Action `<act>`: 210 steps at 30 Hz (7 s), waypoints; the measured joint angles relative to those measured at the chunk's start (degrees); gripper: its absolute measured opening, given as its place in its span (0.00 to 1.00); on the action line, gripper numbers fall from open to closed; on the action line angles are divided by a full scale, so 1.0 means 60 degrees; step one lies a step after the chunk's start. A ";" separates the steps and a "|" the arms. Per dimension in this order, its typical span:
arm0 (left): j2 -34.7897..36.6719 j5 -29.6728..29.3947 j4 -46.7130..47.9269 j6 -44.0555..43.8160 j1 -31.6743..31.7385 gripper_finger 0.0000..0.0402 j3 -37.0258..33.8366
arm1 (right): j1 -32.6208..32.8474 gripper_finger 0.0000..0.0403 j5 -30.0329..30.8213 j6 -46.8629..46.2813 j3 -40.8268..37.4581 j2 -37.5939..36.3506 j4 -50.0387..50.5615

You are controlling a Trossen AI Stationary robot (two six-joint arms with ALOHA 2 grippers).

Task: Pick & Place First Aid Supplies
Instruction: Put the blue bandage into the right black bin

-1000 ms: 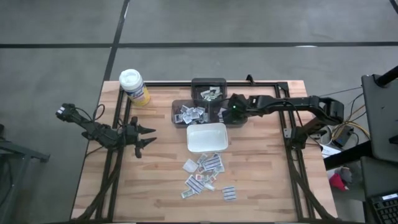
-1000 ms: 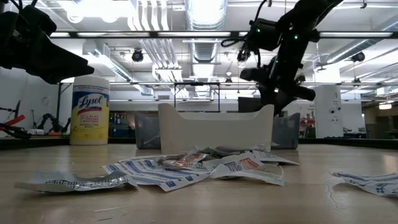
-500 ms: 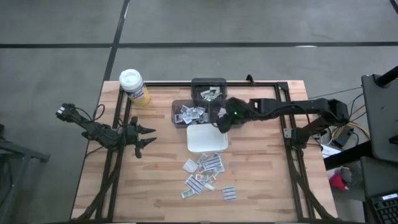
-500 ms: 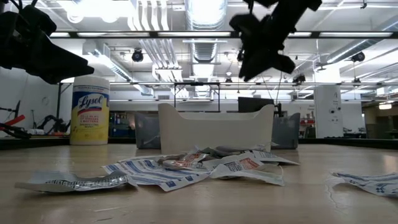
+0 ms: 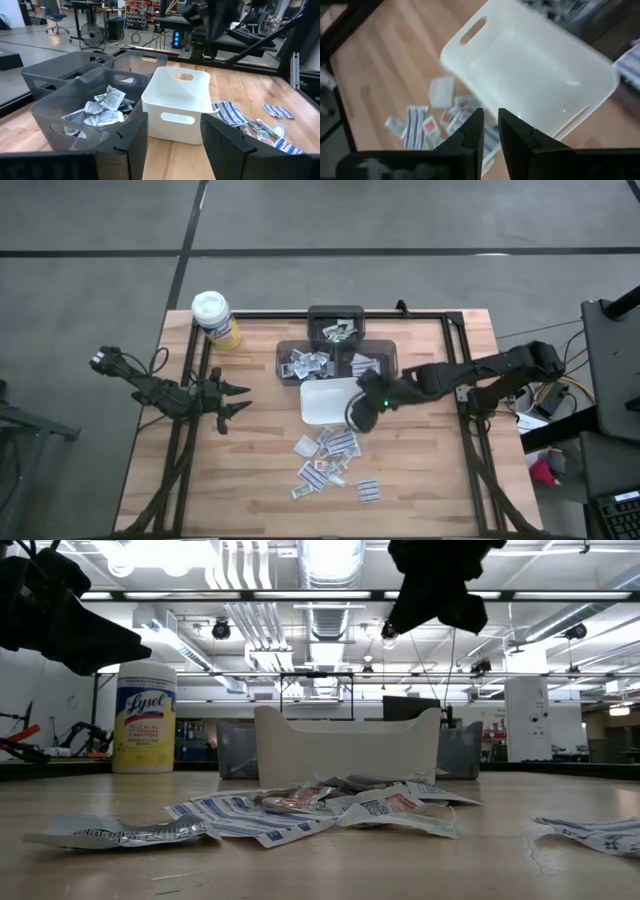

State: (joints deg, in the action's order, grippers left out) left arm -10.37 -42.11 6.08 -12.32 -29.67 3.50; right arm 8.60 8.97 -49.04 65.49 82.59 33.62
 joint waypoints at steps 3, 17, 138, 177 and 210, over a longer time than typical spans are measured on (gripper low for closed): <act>0.0000 0.0000 -0.0081 0.0000 0.0000 0.44 -0.0010 | 0.0474 0.13 0.0004 -0.0012 -0.0026 0.0004 0.0002; 0.0000 0.0000 -0.0134 0.0026 0.0004 0.44 -0.0014 | 0.2499 0.13 -0.0101 -0.0007 -0.0674 0.0004 0.0004; -0.0310 0.2856 -0.0564 0.0237 0.0006 0.44 -0.0116 | 0.4185 0.02 -0.1927 -0.0525 0.1630 0.5209 0.2851; -0.0331 0.2856 -0.0596 0.0234 0.0004 0.44 -0.0152 | 0.3866 0.02 0.0441 0.3541 0.1538 0.1049 -0.0419; -0.0331 0.2240 -0.0593 0.1395 0.0005 0.44 -0.0156 | -0.2000 0.02 0.6294 0.9342 0.1545 0.0994 0.0337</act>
State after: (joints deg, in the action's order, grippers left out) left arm -12.36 -28.67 2.52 -3.95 -29.64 2.57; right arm -3.40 46.74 7.02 74.76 88.55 35.64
